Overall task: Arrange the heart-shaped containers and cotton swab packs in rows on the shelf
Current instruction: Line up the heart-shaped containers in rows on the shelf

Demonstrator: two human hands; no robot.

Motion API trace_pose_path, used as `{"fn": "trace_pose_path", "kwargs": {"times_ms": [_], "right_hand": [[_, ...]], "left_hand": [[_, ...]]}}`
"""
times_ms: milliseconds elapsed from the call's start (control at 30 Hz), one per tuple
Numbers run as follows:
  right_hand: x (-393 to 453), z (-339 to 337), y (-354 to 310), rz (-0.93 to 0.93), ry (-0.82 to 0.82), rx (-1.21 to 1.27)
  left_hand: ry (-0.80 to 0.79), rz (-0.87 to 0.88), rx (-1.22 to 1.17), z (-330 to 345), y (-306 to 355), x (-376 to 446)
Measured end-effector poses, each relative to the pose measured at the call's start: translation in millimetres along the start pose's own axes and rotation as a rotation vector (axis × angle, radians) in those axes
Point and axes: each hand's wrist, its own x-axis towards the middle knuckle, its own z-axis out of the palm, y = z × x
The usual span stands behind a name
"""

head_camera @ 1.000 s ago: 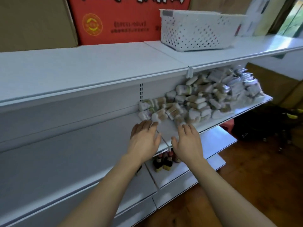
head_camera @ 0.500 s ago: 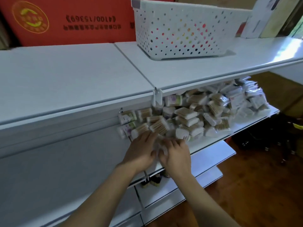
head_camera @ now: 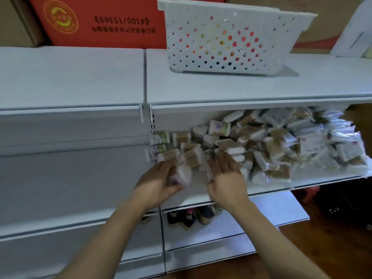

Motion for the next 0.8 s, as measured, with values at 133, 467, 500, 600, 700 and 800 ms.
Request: {"fn": "trace_pose_path", "kwargs": {"times_ms": [133, 467, 500, 600, 700, 800], "right_hand": [[0, 11, 7, -0.096, -0.173, -0.142], [35, -47, -92, 0.195, -0.196, 0.492], [37, -49, -110, 0.21, -0.198, 0.537], [34, -50, -170, 0.148, -0.244, 0.641], [27, -44, -231, 0.058, -0.323, 0.784], [18, -34, -294, 0.02, -0.445, 0.815]], "left_hand": [[0.074, -0.051, -0.066, 1, -3, -19], [0.294, -0.104, -0.336, -51, -28, -70], [0.303, -0.097, -0.34, -58, -34, -78], [0.328, -0.117, -0.382, -83, -59, -109], [0.35, -0.159, -0.409, -113, -94, -148], [0.378, -0.234, -0.455, -145, -129, -192]]}}
